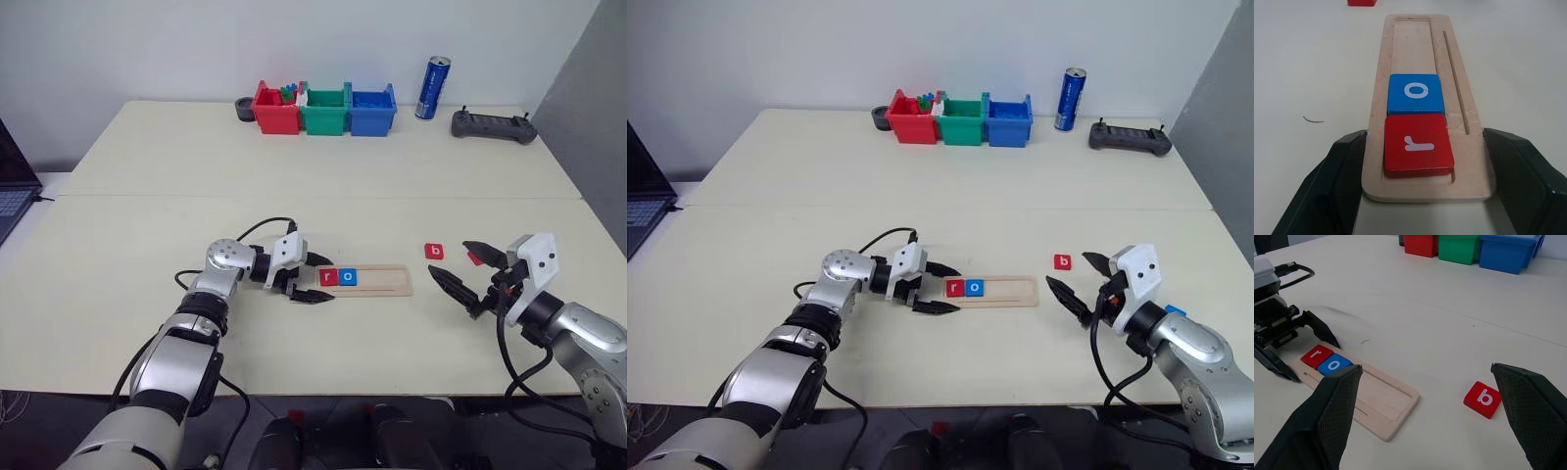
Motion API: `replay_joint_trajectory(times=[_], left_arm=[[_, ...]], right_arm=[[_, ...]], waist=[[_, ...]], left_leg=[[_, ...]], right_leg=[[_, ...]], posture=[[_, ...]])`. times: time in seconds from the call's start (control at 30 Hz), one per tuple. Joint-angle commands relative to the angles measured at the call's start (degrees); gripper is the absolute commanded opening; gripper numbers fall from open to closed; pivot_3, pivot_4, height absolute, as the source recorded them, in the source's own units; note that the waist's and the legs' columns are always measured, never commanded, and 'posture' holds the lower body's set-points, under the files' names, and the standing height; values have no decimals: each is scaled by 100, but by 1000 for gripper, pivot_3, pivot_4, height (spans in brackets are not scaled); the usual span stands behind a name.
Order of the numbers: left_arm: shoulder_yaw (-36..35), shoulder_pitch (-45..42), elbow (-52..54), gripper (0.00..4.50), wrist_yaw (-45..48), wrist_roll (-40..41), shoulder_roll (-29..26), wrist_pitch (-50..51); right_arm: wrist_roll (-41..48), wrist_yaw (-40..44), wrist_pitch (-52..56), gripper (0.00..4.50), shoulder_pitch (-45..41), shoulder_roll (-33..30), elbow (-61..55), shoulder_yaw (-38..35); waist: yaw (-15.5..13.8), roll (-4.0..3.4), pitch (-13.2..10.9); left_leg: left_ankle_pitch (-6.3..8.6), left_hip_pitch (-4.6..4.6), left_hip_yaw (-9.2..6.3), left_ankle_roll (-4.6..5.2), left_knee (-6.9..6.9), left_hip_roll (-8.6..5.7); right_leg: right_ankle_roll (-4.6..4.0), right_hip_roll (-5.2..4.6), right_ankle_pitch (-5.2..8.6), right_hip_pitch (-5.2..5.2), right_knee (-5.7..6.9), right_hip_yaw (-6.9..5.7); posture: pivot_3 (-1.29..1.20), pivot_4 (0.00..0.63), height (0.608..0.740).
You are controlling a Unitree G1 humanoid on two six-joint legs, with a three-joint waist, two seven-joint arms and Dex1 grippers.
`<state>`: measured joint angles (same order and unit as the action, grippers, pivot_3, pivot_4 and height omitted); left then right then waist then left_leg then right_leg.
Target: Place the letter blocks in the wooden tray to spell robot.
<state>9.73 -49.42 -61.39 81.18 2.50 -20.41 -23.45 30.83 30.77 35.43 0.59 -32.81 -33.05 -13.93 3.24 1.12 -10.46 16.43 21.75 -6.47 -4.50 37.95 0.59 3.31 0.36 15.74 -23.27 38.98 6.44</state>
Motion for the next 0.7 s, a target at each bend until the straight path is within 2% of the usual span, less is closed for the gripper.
replay_joint_trajectory(times=[0.03,0.3,0.37,0.43,0.7], left_arm=[[-70,-119,-14,3382,-65,-37,26,-113],[-78,-68,56,3382,-52,-41,9,-44],[-83,-64,71,4101,-56,-39,-4,-33],[-91,-55,79,4431,-74,-38,-16,-20],[-110,0,183,4431,-57,-10,-74,14]], right_arm=[[94,-63,-41,4500,-57,23,-259,-4],[95,-124,-48,4500,-63,35,-282,53],[80,-115,-66,4500,-76,26,-249,64],[61,-108,-84,4500,-95,20,-210,75],[35,-117,-99,4500,-126,42,-166,108]], waist=[[0,0,0],[1,0,0],[1,0,0],[1,0,0],[1,0,0]], left_leg=[[0,0,0,0,0,0],[0,0,-1,0,0,0],[0,0,-1,0,0,0],[0,0,-1,0,0,0],[0,0,-1,0,0,0]], right_leg=[[0,0,0,0,0,0],[0,0,0,0,0,0],[0,0,0,0,1,0],[0,0,0,0,1,0],[0,0,0,0,1,0]], posture=[[0,150,740],[0,150,740],[0,150,740],[0,150,740],[0,150,740]])
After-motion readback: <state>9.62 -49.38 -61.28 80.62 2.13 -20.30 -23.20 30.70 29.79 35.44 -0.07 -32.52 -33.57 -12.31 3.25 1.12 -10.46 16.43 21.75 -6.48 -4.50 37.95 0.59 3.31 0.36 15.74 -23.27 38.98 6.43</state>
